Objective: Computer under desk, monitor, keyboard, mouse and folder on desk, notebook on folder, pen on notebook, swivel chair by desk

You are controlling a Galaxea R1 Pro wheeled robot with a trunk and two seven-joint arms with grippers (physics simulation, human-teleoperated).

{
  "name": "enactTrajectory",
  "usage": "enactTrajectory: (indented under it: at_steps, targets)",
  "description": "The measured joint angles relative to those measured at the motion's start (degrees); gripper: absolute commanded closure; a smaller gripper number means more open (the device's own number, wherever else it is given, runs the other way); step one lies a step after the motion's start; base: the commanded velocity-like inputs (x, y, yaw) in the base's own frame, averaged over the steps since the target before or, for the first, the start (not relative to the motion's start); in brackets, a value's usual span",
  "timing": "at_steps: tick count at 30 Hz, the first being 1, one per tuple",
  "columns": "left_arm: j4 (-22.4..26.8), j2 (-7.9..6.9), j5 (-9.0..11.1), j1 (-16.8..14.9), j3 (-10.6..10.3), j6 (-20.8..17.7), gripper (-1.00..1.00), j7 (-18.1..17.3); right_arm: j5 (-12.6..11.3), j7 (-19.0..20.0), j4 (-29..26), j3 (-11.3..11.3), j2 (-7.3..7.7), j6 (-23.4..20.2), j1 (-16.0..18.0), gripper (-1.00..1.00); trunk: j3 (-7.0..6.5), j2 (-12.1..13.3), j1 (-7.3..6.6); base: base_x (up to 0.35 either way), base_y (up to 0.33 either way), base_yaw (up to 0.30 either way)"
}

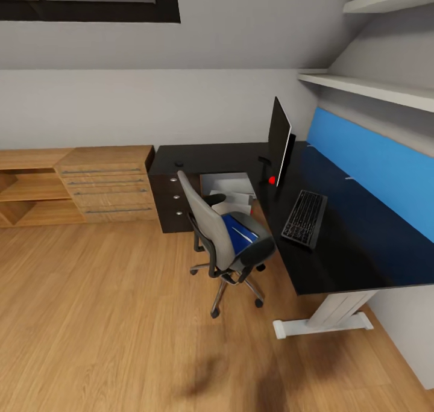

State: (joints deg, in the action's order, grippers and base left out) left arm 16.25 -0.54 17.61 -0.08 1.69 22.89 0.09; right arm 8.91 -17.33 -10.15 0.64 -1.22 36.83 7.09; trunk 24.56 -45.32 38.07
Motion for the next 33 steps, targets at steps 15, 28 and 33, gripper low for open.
enactTrajectory:
  at_steps: [15,28,33]
  targets:
    - [0.0,0.0,0.1,0.0,0.0,0.4,-1.0,0.0,0.0,0.0,0.0,0.0,0.0,0.0,0.0,-1.0,2.7,-6.0,3.3,0.0,0.0,0.0]
    - [0.0,0.0,0.1,0.0,0.1,0.4,-1.0,0.0,0.1,0.0,0.0,0.0,0.0,0.0,0.0,-1.0,5.03,-11.2,6.15,0.0,0.0,0.0]
    - [0.0,0.0,0.1,0.0,0.1,0.5,-1.0,0.0,0.1,0.0,0.0,0.0,0.0,0.0,0.0,-1.0,5.93,-13.2,7.25,0.0,0.0,0.0]
